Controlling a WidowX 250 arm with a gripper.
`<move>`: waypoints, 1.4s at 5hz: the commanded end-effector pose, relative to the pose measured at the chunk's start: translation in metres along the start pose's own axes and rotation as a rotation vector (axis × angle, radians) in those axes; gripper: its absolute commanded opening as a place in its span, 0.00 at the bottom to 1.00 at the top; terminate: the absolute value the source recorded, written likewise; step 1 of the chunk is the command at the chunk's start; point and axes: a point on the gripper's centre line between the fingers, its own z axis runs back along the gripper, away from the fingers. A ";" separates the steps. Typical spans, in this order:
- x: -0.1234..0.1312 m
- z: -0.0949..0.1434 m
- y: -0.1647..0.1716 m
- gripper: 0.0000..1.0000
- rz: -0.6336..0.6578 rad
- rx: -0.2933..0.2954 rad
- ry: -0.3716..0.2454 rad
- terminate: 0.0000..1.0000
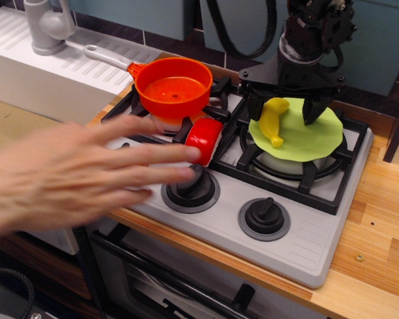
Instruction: End effector transition from object to object
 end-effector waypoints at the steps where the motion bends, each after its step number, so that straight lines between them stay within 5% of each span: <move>1: 0.000 0.000 0.000 1.00 0.000 0.000 0.000 0.00; 2: 0.009 0.043 -0.003 1.00 0.015 0.072 0.041 0.00; 4: 0.014 0.081 0.003 1.00 -0.010 0.125 0.076 0.00; 7: 0.022 0.065 0.061 1.00 -0.116 0.102 0.011 0.00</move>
